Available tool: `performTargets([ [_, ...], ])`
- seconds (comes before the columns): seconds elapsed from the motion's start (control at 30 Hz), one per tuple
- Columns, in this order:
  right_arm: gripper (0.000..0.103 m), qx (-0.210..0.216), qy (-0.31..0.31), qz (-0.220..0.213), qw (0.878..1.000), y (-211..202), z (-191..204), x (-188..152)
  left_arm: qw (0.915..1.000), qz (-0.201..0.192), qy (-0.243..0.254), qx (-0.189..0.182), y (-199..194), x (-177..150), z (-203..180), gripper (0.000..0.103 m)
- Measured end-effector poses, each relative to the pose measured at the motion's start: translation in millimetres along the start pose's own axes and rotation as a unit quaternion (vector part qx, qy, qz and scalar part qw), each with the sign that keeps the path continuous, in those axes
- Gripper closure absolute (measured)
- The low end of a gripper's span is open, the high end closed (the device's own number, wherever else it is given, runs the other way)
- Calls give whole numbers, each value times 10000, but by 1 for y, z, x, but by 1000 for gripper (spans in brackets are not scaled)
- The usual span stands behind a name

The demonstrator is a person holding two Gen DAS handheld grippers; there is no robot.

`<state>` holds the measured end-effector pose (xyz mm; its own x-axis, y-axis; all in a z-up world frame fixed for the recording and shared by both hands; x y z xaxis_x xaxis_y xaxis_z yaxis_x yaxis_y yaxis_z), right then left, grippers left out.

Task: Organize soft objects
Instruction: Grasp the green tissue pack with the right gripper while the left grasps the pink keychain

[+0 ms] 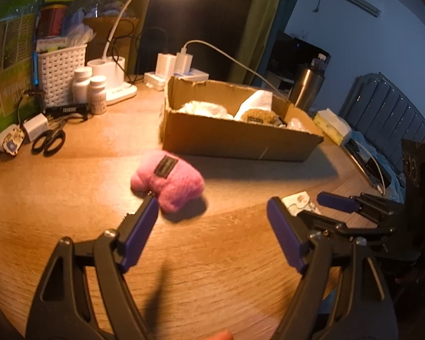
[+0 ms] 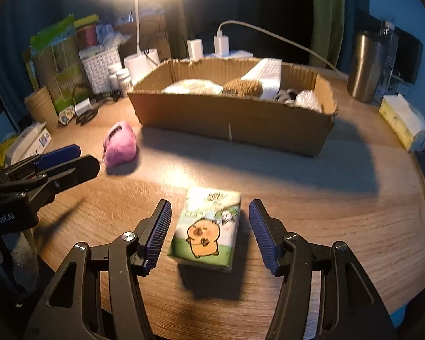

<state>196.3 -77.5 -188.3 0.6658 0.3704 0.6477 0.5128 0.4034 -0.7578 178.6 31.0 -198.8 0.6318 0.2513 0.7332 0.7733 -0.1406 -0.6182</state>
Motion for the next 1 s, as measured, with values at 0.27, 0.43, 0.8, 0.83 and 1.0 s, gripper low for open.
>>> performTargets([
  [0.27,43,94,-38,221,9997,15,1,-7,9998,130,-41,118,11,-2,9,23],
  [0.43,48,120,-133,285,9994,21,1,-7,9993,171,73,313,18,2,15,23],
  [0.8,49,185,-80,100,9997,25,-7,16,9964,397,324,677,41,16,33,23],
  [0.83,49,188,-57,96,9998,26,-9,18,9961,429,343,693,45,17,35,23],
  [1.0,49,199,34,89,9998,31,-16,22,9947,610,427,708,60,21,38,23],
])
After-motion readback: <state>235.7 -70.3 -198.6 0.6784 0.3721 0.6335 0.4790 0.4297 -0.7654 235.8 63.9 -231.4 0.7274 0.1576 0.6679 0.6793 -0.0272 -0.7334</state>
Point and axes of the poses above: each gripper's, at about its wrist camera, not at the fingertips, and y roughly the way its jaws point, z to its left, x to its top, the point moved 10 cm from there along y, roughly the way its jaws point, and after that the axes turned 1 degree about -z, right-handed, at the moved point
